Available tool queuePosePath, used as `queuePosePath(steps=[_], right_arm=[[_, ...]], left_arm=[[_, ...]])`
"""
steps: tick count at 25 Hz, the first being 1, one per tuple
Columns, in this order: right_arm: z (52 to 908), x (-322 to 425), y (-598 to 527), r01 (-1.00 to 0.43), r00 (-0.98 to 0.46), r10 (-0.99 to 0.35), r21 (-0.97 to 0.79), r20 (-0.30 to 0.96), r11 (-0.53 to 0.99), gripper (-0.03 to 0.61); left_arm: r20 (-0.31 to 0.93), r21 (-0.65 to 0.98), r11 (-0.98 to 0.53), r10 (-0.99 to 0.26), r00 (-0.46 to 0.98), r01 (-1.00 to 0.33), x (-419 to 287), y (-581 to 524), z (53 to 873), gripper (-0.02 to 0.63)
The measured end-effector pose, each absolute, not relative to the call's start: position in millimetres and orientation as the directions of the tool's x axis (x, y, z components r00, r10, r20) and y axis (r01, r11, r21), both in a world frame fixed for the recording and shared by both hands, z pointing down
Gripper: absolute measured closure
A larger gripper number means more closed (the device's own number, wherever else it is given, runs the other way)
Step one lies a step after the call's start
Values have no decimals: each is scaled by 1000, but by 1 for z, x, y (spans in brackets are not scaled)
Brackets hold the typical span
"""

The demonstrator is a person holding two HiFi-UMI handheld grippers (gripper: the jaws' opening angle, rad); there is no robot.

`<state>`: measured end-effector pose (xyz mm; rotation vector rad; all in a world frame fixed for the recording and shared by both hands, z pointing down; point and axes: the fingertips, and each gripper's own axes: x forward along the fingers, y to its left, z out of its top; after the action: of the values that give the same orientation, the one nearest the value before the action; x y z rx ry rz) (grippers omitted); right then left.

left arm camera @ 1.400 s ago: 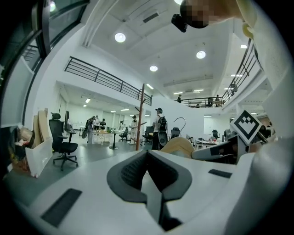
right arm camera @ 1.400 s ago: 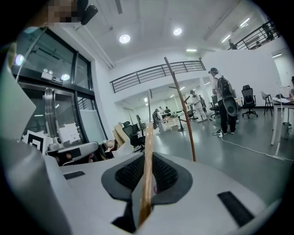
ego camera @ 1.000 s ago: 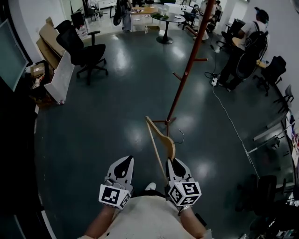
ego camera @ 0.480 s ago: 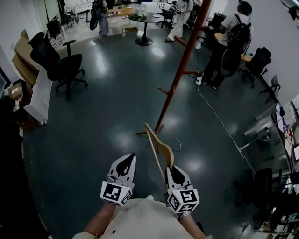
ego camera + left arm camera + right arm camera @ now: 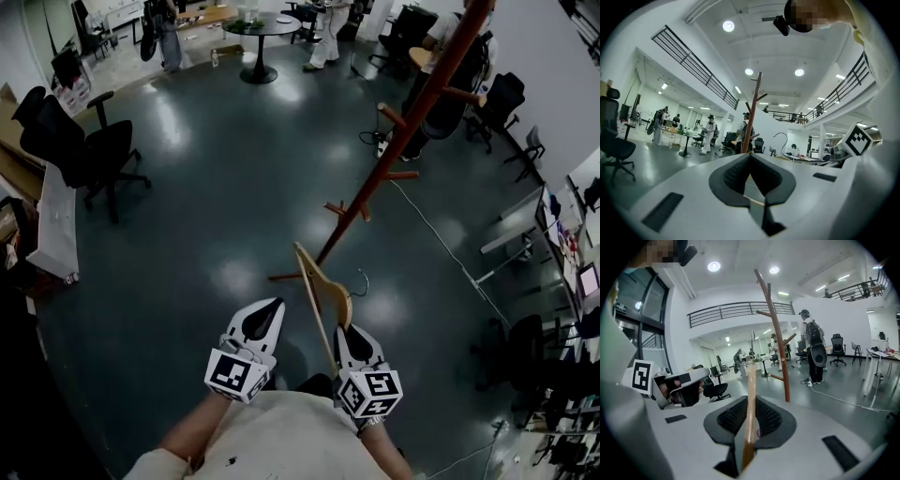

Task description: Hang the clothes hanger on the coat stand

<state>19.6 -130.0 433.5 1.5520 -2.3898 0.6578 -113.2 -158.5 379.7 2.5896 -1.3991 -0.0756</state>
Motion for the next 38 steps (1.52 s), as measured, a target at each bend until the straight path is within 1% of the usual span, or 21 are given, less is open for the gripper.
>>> queuePosePath(steps=[3, 7, 8, 11, 15, 19, 22, 26, 31, 38], right_arm=[[435, 1, -152, -913, -405, -806, -232, 432, 334, 511], [455, 13, -189, -927, -375, -798, -204, 472, 315, 511], [461, 17, -199, -930, -368, -796, -198, 481, 310, 512], [484, 20, -231, -934, -358, -787, -184, 502, 308, 511], [523, 31, -272, -937, -347, -767, -176, 539, 301, 511], [554, 44, -319, -945, -326, -755, -223, 568, 240, 511], [569, 52, -355, -951, -306, -758, -223, 576, 215, 511], [585, 57, -388, -955, -297, -762, -203, 576, 218, 511], [606, 68, -405, -961, -276, -777, -180, 566, 210, 511], [639, 68, -421, -965, -260, -772, -185, 580, 187, 511]], left_arm=[[44, 186, -573, -807, 589, -798, -126, -184, 375, 601], [12, 139, -621, -778, 628, -771, -104, -227, 378, 601], [17, 139, -624, -775, 632, -769, -100, -239, 382, 601], [87, 148, -613, -774, 627, -776, -100, -269, 405, 601], [109, 195, -578, -790, 604, -792, -92, -292, 426, 601], [149, 206, -564, -789, 596, -799, -83, -314, 432, 601], [167, 197, -561, -789, 592, -804, -73, -336, 436, 601], [177, 171, -572, -783, 596, -802, -58, -357, 436, 601], [119, 191, -570, -795, 595, -799, -30, -374, 434, 601], [157, 209, -582, -773, 614, -786, -9, -374, 451, 601]])
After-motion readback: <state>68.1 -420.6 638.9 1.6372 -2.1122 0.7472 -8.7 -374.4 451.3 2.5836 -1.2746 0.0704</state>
